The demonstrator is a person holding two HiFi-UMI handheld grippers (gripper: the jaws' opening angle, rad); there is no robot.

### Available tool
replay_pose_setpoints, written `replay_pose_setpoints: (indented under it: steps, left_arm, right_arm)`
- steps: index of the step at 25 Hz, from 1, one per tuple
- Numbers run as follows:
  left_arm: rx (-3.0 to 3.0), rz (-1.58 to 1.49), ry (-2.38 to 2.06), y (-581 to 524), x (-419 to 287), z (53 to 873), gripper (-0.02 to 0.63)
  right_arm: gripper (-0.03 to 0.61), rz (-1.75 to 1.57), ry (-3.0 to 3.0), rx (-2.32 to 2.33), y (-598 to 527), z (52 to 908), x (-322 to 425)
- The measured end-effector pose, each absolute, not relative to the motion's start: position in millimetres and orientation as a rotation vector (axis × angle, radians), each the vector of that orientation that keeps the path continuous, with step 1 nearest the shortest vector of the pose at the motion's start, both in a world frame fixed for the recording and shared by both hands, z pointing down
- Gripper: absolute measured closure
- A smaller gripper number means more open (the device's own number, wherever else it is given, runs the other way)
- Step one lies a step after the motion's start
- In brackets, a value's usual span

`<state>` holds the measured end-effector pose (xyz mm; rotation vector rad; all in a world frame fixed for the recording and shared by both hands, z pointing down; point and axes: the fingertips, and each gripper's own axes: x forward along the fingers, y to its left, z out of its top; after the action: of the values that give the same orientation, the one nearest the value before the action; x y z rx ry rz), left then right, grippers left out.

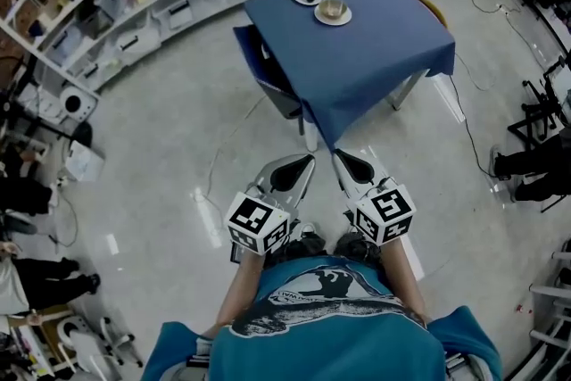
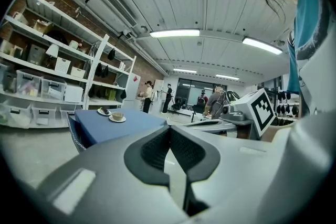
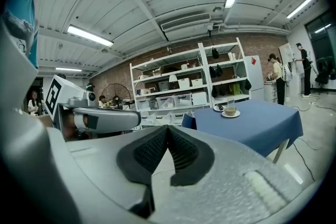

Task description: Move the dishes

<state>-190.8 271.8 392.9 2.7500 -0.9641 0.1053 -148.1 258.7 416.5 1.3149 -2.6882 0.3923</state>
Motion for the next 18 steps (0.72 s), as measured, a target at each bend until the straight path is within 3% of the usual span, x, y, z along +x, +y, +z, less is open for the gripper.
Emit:
replay_pose_setpoints:
  steps: [18]
  left_arm:
    - [2.746,0.132,-0.887,234,-178,407,0.6]
  right_arm:
    - [0.575,0.462,-2.606,1.408,233,431,-122]
